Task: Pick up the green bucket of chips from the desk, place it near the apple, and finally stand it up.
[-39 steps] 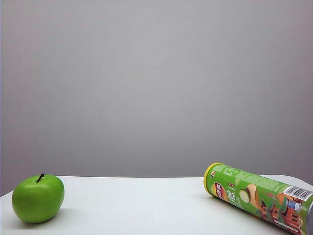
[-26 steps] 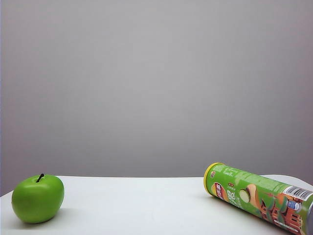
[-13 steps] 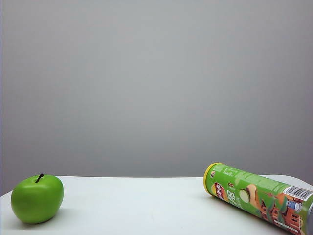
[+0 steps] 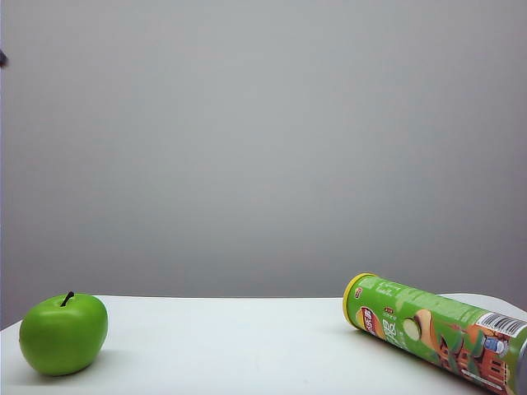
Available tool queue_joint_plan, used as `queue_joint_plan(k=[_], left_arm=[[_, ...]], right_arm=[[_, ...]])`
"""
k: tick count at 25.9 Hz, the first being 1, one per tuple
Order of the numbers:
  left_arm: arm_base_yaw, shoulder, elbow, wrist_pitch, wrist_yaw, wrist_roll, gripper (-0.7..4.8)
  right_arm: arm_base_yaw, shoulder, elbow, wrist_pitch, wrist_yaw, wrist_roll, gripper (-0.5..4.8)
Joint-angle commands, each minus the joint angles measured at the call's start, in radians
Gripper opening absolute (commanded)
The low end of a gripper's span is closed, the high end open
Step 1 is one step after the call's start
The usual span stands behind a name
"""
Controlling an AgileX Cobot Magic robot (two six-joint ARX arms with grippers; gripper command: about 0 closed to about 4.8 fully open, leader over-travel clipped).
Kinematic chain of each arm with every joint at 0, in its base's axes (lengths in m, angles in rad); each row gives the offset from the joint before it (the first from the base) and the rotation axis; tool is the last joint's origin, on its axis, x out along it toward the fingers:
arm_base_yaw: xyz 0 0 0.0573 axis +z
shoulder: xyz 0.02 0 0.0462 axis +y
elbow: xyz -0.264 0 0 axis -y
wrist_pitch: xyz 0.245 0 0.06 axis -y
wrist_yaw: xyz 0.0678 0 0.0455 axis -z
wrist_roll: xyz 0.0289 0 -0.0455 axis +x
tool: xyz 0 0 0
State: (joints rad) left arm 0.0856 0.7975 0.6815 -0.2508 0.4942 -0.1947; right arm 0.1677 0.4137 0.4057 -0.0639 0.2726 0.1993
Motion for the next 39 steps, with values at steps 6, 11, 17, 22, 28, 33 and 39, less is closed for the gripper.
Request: queue_joint_plan(k=[6, 11, 17, 22, 28, 33, 39], left_arm=[[-0.132, 0.106, 0.143, -0.115, -0.04, 0.089, -0.06], [-0.278, 0.151, 0.246, -0.248, -0.258, 0.114, -0.06], [-0.395, 0.262, 0.352, -0.399, -0.33, 0.113, -0.06], [-0.43, 0.371, 0.451, -0.529, -0.358, 0.116, -0.06], [-0.489, 0.401, 0.486, -0.525, -0.359, 0.208, -0.06], [-0.502, 0.403, 0.488, -0.528, -0.317, 0.244, -0.06], [-0.5, 0.426, 0.488, -0.527, -0.269, 0.248, -0.06]], right_arm=[[0.0, 0.36, 0.185, 0.042, -0.27, -0.233, -0.04], [0.0, 0.582, 0.35, -0.075, -0.318, -0.234, -0.04], [0.0, 0.832, 0.604, -0.265, -0.357, -0.281, -0.04], [0.001, 1.01, 0.786, -0.439, -0.436, -0.299, -0.01], [0.001, 1.184, 0.858, -0.529, -0.572, -0.365, 2.86], [0.027, 1.263, 0.858, -0.531, -0.632, -0.449, 4.79], [0.065, 1.392, 0.858, -0.521, -0.599, -0.48, 4.79]])
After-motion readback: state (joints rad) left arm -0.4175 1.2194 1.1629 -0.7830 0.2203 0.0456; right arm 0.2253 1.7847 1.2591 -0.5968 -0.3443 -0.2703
